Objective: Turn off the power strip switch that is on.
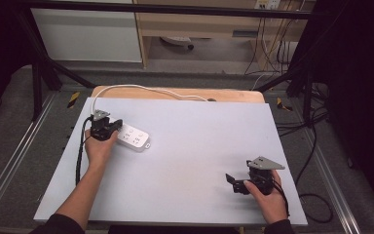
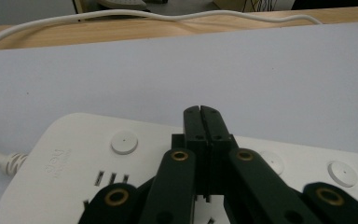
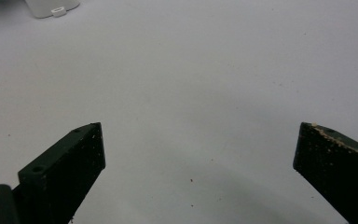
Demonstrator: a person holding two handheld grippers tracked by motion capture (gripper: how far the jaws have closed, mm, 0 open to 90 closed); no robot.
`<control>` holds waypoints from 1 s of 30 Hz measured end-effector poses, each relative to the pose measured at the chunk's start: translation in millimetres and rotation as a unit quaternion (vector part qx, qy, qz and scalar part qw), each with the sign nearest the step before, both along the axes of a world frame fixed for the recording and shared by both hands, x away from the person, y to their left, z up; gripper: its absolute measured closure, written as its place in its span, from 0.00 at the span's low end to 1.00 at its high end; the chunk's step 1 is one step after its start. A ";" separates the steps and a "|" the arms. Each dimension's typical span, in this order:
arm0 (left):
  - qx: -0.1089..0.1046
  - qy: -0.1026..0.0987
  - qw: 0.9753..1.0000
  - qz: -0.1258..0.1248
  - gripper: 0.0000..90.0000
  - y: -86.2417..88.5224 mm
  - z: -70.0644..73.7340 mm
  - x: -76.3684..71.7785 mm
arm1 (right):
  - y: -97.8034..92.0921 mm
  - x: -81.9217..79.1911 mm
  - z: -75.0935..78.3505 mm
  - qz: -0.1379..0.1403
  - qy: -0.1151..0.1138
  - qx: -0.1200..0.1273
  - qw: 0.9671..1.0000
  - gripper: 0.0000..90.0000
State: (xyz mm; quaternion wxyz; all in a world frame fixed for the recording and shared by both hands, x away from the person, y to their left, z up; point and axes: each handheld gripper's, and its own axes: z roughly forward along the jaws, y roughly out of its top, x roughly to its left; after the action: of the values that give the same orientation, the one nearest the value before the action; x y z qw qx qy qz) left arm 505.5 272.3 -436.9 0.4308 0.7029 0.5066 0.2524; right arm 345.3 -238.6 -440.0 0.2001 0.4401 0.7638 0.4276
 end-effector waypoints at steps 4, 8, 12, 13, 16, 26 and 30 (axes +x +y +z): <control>0.004 0.001 1.000 0.001 1.00 -0.1 -1.0 0.3 | 0.1 -0.1 0.1 0.000 0.000 -0.001 1.000 0.03; 0.005 0.001 1.000 -0.001 1.00 0.2 -1.6 0.4 | 0.0 0.3 -0.5 0.000 -0.001 0.000 1.000 0.03; 0.009 0.002 1.000 0.000 1.00 1.6 -2.4 0.8 | 0.4 0.1 -0.4 0.001 -0.001 0.000 1.000 0.03; 0.010 0.003 1.000 0.000 1.00 2.0 -2.7 0.8 | 0.6 0.1 -0.4 0.001 0.000 0.000 1.000 0.03; 0.006 0.002 1.000 0.000 1.00 2.4 -3.4 1.0 | 0.8 0.4 -0.8 0.003 0.001 -0.003 1.000 0.03; 0.002 -0.001 1.000 -0.005 1.00 1.0 -4.6 1.0 | 0.8 -0.1 -0.5 0.000 0.004 -0.002 1.000 0.03; 0.002 0.000 1.000 -0.005 1.00 1.0 -5.1 1.1 | 0.7 0.0 -0.6 -0.002 0.003 -0.002 1.000 0.03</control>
State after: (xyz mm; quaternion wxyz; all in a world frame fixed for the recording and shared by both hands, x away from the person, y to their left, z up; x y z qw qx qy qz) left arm 506.6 273.3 -442.0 0.4307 0.7063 0.5023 0.2517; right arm 345.2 -237.9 -440.6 0.1993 0.4422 0.7644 0.4248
